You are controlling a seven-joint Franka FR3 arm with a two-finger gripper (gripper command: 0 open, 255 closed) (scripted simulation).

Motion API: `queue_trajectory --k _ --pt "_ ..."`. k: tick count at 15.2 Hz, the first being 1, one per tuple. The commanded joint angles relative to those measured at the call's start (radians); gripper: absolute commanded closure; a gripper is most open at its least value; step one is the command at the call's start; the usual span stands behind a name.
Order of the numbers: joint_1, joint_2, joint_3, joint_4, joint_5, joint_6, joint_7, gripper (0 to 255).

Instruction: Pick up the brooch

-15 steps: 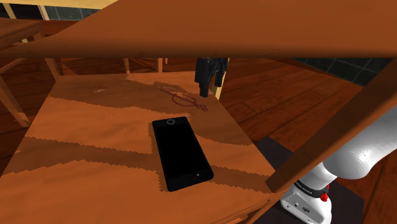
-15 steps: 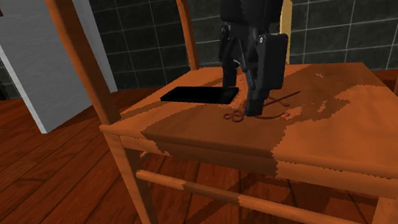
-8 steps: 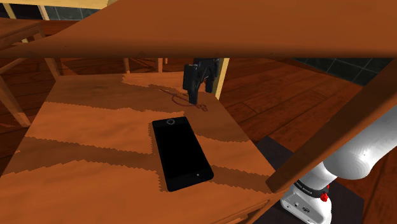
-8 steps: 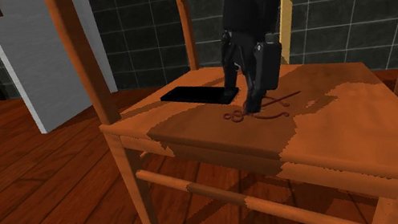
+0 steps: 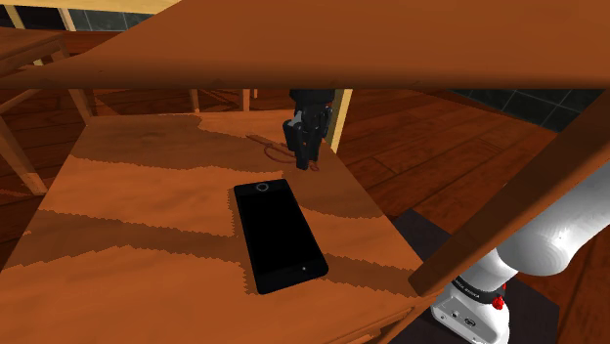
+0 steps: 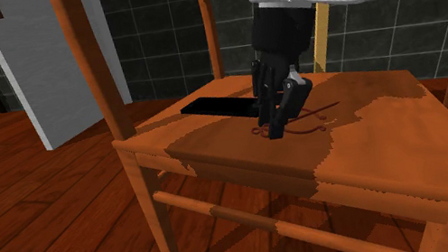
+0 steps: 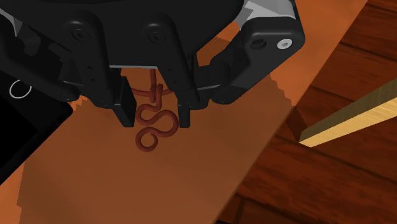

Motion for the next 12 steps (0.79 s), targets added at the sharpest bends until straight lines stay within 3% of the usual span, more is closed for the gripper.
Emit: queue_trajectory --k 1,6,12 --pt "0.0 0.0 0.0 0.0 0.0 0.0 0.0 255" --pt "0.0 0.0 -0.001 0.001 0.0 -0.001 -0.001 255" --pt "-0.003 0.006 -0.005 0.087 -0.005 -0.081 0.009 255"
